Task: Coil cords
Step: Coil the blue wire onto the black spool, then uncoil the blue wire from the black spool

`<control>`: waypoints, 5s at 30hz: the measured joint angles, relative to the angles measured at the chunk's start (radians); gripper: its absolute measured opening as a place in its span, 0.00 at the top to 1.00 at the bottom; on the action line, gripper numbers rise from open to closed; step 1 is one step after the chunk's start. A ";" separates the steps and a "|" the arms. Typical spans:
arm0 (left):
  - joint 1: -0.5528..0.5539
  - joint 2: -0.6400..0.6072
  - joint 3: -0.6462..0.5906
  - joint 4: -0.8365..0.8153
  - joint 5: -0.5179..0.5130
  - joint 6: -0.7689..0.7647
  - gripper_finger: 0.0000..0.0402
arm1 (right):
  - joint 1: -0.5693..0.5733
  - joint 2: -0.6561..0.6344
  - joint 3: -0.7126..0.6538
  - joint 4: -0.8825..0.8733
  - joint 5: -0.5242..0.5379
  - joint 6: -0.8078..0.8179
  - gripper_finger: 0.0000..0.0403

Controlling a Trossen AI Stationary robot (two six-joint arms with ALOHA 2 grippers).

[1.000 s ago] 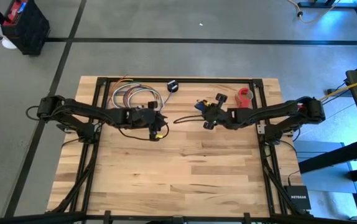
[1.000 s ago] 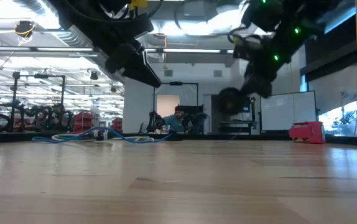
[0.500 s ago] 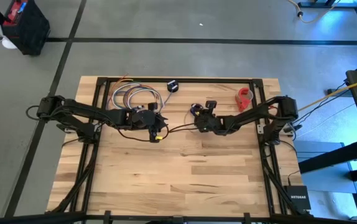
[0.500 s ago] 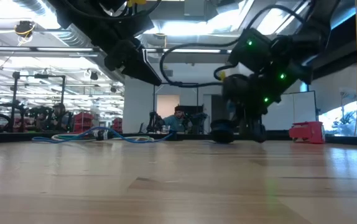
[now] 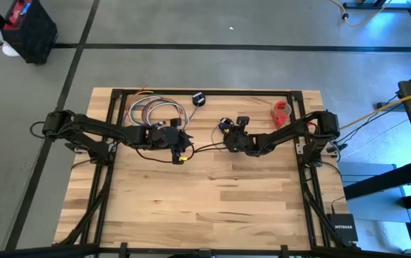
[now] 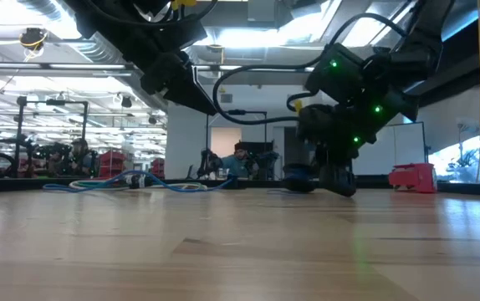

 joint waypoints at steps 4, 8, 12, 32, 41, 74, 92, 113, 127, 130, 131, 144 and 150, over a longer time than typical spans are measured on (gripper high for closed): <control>0.000 0.000 0.000 0.000 0.000 -0.002 0.75 | 0.000 0.000 0.000 -0.002 -0.019 0.003 0.92; 0.000 0.000 0.000 0.000 0.000 -0.002 0.75 | -0.002 0.000 0.001 -0.005 -0.064 0.003 0.87; 0.000 0.000 0.000 0.000 0.000 -0.002 0.75 | -0.001 0.000 0.001 -0.005 -0.076 0.004 0.83; -0.026 0.000 -0.003 -0.012 0.003 -0.033 0.75 | 0.067 -0.373 -0.004 -0.254 -0.310 0.202 0.62; 0.002 0.017 -0.126 0.266 0.101 -0.135 0.75 | -0.044 -0.433 -0.016 -0.152 -0.539 0.285 0.62; 0.194 0.508 0.193 0.328 0.333 -0.074 0.75 | -0.291 -0.301 -0.012 -0.128 -0.628 0.237 0.62; 0.283 0.601 0.299 0.223 0.251 -0.372 0.75 | -0.295 -0.245 -0.012 -0.038 -0.624 0.364 0.62; 0.284 0.664 0.383 0.191 0.168 -0.300 0.75 | -0.295 -0.245 -0.012 -0.075 -0.617 0.371 0.62; 0.281 0.743 0.386 0.226 0.215 -0.306 0.89 | -0.295 -0.245 -0.012 -0.076 -0.617 0.364 0.62; 0.280 0.743 0.386 0.220 0.212 -0.286 0.98 | -0.295 -0.245 -0.012 -0.091 -0.618 0.364 0.62; 0.280 0.743 0.386 0.220 0.211 -0.285 0.98 | -0.295 -0.245 -0.012 -0.096 -0.629 0.367 0.62; 0.262 0.745 0.383 0.227 0.207 -0.236 0.99 | -0.310 -0.171 -0.013 -0.069 -0.669 0.388 0.62; 0.256 0.745 0.383 0.227 0.208 -0.236 1.00 | -0.323 -0.127 -0.007 -0.039 -0.665 0.396 0.62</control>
